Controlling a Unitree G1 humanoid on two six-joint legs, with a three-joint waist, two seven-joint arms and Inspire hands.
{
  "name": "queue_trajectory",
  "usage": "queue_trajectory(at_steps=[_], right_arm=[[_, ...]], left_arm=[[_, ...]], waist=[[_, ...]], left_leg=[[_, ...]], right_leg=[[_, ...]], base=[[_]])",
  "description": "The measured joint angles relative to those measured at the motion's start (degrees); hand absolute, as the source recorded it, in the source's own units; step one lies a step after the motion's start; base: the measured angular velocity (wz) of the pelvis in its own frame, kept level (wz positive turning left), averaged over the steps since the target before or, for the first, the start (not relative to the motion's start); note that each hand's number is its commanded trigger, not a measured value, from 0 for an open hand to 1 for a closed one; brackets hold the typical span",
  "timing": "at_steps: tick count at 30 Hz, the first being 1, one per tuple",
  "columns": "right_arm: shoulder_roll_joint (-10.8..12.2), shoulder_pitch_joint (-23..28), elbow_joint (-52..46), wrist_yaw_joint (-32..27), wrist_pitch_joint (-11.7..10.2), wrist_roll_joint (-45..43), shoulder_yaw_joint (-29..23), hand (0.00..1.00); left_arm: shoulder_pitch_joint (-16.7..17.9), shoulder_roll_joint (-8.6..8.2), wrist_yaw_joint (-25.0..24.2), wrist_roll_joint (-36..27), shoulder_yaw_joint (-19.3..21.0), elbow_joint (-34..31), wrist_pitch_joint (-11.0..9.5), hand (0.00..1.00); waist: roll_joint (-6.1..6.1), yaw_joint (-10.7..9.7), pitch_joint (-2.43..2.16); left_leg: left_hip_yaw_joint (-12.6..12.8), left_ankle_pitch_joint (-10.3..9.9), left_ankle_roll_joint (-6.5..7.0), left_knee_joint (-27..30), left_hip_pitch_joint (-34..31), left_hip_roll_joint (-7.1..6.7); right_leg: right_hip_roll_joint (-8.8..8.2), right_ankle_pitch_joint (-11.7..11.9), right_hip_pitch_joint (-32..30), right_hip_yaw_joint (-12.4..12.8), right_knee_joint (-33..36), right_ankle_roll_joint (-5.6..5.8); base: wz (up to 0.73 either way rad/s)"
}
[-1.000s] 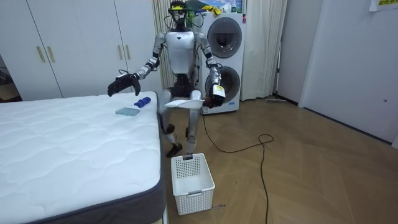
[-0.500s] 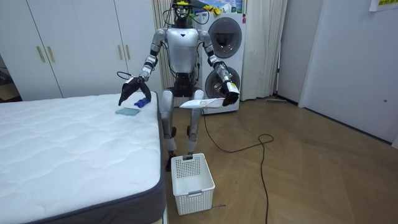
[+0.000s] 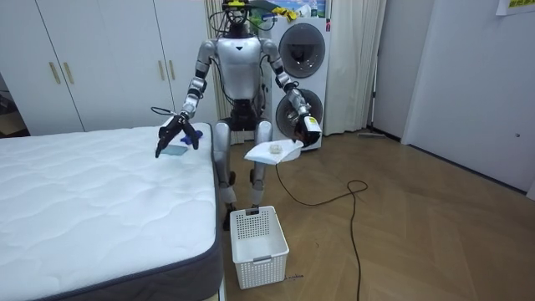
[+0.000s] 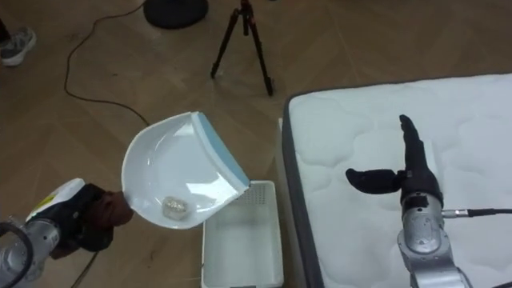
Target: Clean bed
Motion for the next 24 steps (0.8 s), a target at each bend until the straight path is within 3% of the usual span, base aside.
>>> queue_trajectory(at_steps=[7, 9, 12, 15, 17, 18, 24], right_arm=[[0.0, -2.0, 2.4, -0.1, -0.1, -2.8, 0.9, 0.0], [-0.1, -2.3, 2.7, -0.5, -0.4, -4.7, 0.9, 0.0], [-0.1, -2.9, 3.9, -0.9, -2.0, -4.8, 1.0, 0.0], [-0.2, -4.6, 5.1, -1.6, -2.4, -4.8, 1.1, 0.0], [-0.2, -5.3, 5.5, -1.7, -2.8, -4.9, 1.1, 0.0], [-0.2, -5.6, 5.5, -1.7, -2.8, -5.0, 1.2, 0.0], [-0.2, -5.6, 7.3, -3.2, -3.2, -7.1, 1.6, 0.0]], left_arm=[[-8.1, 1.26, 2.2, 2.0, -0.7, 7.7, -0.1, 1.0], [-9.4, 2.56, 3.5, 3.0, -0.7, 7.7, -0.9, 1.0], [-9.8, 4.5, 4.9, 5.0, -1.2, 7.7, -1.1, 1.0], [-10.2, 6.19, 6.7, 5.6, -2.4, 7.7, -1.1, 1.0], [-11.4, 6.95, 7.2, 6.0, -3.5, 7.7, -1.3, 1.0], [-11.9, 6.97, 7.8, 6.6, -4.0, 7.7, -1.5, 1.0], [-12.0, 7.01, 8.7, 8.8, -7.3, 8.5, -2.0, 1.0]], waist=[[1.01, 0.0, -0.03], [1.38, -0.3, -0.07], [2.54, -1.2, 0.3], [3.72, -2.0, 0.34], [3.76, -2.4, 0.33], [3.81, -2.7, 0.33], [5.79, -3.3, 0.58]], left_leg=[[0.0, 0.5, -0.3, 1.5, -5.9, -0.29], [0.1, 0.6, -0.31, 1.9, -7.8, -0.7], [0.0, 0.7, -0.26, 1.8, -8.6, -1.09], [0.4, 0.9, 0.02, 1.7, -10.0, -1.46], [1.5, 1.2, 0.26, 1.8, -11.4, -1.95], [3.1, 1.4, 0.55, 1.7, -12.2, -1.93], [5.2, 1.6, 0.96, 1.0, -13.8, -1.92]], right_leg=[[-0.64, -0.5, -6.3, -0.6, 2.9, -0.32], [-1.25, -1.0, -8.7, -0.8, 4.5, -0.38], [-1.74, -1.3, -9.9, -0.8, 5.2, -0.21], [-2.58, -1.5, -12.3, -1.1, 7.0, -0.07], [-3.71, -2.6, -14.2, -1.2, 8.6, -0.05], [-4.24, -3.1, -15.5, -1.0, 9.7, -0.04], [-4.63, -3.1, -18.1, 0.1, 10.1, 0.07]], base=[[0.04], [0.03], [0.04], [-0.01], [0.08], [0.1], [-0.09]])
